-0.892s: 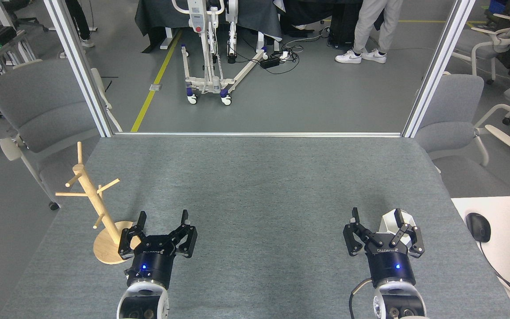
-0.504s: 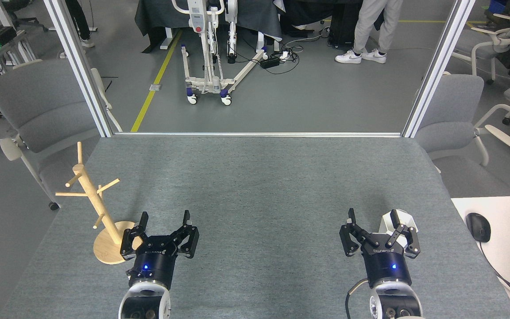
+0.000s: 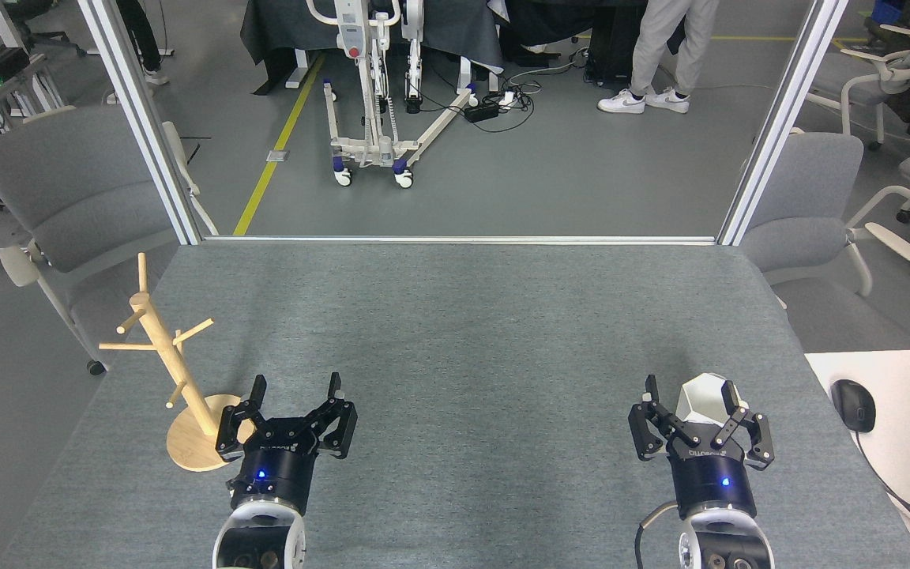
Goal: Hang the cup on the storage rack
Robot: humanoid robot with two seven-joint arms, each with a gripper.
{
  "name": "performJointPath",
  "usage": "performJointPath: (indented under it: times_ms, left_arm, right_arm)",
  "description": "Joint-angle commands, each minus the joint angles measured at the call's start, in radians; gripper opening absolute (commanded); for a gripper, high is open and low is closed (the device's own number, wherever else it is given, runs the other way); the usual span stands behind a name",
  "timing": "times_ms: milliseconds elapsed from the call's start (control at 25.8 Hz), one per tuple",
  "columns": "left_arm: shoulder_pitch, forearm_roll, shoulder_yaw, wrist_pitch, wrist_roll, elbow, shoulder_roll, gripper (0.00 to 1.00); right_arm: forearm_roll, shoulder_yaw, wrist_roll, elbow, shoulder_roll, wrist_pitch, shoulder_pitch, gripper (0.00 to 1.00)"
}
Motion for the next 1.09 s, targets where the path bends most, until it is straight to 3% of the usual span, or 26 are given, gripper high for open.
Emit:
performJointPath:
  times_ms: [0, 310, 427, 621, 1047]
  left_arm:
    - [0.0, 0.0, 0.0, 0.0, 0.0, 0.0, -0.001, 0.99]
    - [-0.005, 0.0, 0.0, 0.0, 0.0, 0.009, -0.001, 0.99]
    - [-0.009, 0.002, 0.0, 0.0, 0.002, 0.015, -0.001, 0.99]
    - [-0.019, 0.002, 0.0, 0.0, 0.002, 0.026, -0.003, 0.99]
    - [-0.051, 0.0, 0.0, 0.008, 0.002, 0.066, -0.001, 0.99]
  right_arm:
    - [-0.004, -0.031, -0.006, 0.003, -0.011, -0.033, 0.03, 0.99]
    - [-0.006, -0.212, -0.009, 0.019, -0.032, -0.252, 0.063, 0.99]
    - [-0.006, -0.268, -0.009, 0.078, -0.051, -0.301, 0.062, 0.99]
    - [-0.015, -0.275, -0.009, 0.166, -0.097, -0.301, 0.033, 0.99]
    - [-0.008, -0.249, 0.001, 0.258, -0.092, -0.288, -0.044, 1.0]
